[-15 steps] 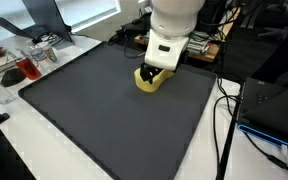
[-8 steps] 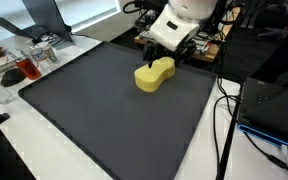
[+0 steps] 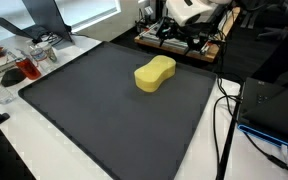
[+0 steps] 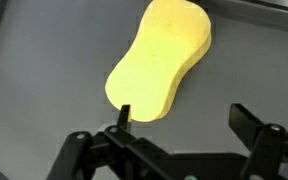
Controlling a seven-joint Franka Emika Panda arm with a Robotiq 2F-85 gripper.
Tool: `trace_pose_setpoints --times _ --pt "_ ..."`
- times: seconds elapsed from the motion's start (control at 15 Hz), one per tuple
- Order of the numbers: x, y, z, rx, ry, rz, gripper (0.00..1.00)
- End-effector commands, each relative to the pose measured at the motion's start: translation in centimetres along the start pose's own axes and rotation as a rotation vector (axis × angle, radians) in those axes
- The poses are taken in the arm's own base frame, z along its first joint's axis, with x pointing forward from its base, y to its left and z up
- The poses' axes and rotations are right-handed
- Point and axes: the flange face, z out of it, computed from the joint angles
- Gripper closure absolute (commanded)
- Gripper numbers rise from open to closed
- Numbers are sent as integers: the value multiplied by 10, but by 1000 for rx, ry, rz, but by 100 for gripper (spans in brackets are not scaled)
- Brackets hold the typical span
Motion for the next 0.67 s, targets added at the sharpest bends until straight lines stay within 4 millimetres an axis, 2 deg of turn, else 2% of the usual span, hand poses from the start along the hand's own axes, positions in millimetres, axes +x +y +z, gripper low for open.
trace_pose_setpoints --times 0.0,0.27,0.6 --pt "-31 2 2 12 -16 92 0" --pt "-51 15 9 90 -2 151 0" --pt "-78 47 31 233 96 247 0"
